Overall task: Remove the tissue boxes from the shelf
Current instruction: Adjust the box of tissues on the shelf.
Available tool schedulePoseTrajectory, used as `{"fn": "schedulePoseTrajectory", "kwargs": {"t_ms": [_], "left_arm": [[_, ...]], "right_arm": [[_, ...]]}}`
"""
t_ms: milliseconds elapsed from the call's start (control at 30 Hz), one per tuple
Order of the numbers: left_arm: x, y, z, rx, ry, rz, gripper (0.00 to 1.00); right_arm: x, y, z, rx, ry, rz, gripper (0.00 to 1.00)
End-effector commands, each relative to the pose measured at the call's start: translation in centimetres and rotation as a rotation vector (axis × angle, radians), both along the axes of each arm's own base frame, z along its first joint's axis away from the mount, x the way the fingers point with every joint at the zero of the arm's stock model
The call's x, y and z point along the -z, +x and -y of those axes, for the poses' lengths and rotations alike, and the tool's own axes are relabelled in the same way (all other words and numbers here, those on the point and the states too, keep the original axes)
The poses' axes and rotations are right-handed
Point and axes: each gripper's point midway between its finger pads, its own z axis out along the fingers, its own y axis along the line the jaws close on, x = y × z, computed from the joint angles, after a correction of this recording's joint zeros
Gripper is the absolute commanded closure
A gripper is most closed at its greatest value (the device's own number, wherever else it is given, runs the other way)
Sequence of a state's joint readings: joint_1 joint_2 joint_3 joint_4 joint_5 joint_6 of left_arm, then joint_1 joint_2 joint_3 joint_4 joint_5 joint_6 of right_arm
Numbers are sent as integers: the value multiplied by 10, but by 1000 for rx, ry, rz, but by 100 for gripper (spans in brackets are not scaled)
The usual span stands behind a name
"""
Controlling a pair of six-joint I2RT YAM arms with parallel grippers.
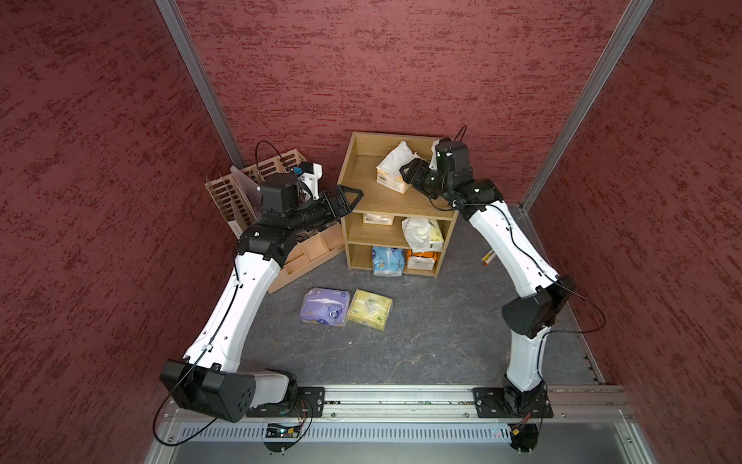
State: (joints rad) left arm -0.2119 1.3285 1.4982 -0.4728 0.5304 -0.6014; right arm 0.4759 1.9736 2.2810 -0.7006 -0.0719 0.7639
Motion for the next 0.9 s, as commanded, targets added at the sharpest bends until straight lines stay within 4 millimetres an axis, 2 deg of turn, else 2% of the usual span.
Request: {"fn": "schedulePoseTrajectory", "kwargs": {"t_ms": [0, 167, 333, 433, 667, 767, 867], "left_arm": [[-2, 2, 1, -6, 3, 12, 0], [-3, 1, 1, -6, -7, 14, 0], [1, 1, 0, -15, -23, 4, 0], [2, -1, -1, -18, -25, 3, 0], [-1, -8, -7, -40, -11, 12, 0], [-1, -10, -10, -47, -6, 12, 0], [-2, -12, -11, -52, -7, 12, 0]], "right_arm": [[-6, -2, -2, -11, 25, -8, 43], [11, -3, -3, -6, -9, -49, 44], [16, -4, -11, -20, -22, -51, 45], [15, -3, -11, -17, -23, -46, 50], [8, -3, -9, -16, -36, -14, 74], [-7, -8, -17, -80, -19, 35, 81], [-18, -16, -17, -109, -25, 58, 95]]}}
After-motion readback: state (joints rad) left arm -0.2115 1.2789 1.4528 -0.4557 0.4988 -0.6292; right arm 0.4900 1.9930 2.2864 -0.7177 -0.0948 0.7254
